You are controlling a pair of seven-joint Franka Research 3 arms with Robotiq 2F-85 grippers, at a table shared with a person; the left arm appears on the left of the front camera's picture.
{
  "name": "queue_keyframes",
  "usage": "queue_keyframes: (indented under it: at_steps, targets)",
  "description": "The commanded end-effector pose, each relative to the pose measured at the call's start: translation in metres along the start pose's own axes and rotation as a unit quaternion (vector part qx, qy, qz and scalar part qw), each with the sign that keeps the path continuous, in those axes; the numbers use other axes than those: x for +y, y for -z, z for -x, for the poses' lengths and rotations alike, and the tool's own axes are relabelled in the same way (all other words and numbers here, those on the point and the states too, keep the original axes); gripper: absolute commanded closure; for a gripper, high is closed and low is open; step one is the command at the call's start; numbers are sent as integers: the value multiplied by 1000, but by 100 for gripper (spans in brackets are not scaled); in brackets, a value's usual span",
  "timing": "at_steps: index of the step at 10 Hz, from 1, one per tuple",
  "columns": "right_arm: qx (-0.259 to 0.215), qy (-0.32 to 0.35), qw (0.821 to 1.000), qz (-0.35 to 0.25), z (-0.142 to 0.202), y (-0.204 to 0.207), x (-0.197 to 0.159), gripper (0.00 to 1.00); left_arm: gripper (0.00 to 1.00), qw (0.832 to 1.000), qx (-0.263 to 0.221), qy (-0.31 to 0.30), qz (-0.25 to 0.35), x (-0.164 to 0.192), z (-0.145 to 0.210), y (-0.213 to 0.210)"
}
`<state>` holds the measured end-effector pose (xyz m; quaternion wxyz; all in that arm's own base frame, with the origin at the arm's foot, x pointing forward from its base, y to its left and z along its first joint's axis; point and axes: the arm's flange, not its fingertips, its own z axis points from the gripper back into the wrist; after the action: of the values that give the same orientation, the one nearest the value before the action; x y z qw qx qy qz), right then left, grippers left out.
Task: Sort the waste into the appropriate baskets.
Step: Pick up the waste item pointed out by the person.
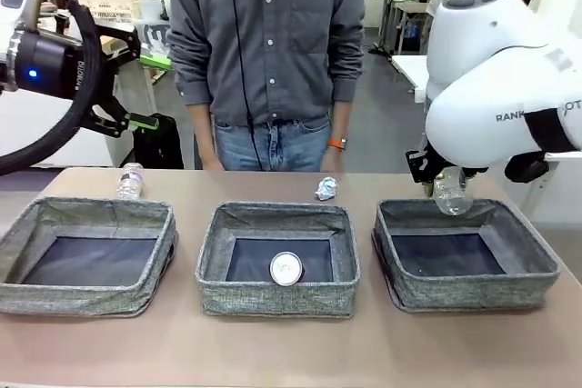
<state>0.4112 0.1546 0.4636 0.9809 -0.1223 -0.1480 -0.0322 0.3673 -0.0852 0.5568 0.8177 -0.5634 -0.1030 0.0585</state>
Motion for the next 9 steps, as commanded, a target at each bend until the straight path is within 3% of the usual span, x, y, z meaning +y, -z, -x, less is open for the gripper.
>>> queue_keyframes:
  at_steps: [1,2,3,4,6,9]
  targets:
    - [19,8,1000,6,-28,-8,-4,42,0,1000,1,9,2,1,0,-1]
    - [19,8,1000,6,-28,-8,-4,42,0,1000,1,9,2,1,0,-1]
    - [3,5,1000,3,-7,-1,-2,42,0,1000,1,9,2,1,0,-1]
    - [-5,-24,999,23,-7,-15,19,42,0,1000,1,9,2,1,0,-1]
    - [-31,3,999,21,-8,-104,50,42,0,1000,1,9,2,1,0,-1]
    - [25,6,998,-51,24,-230,94,42,0,1000,1,9,2,1,0,-1]
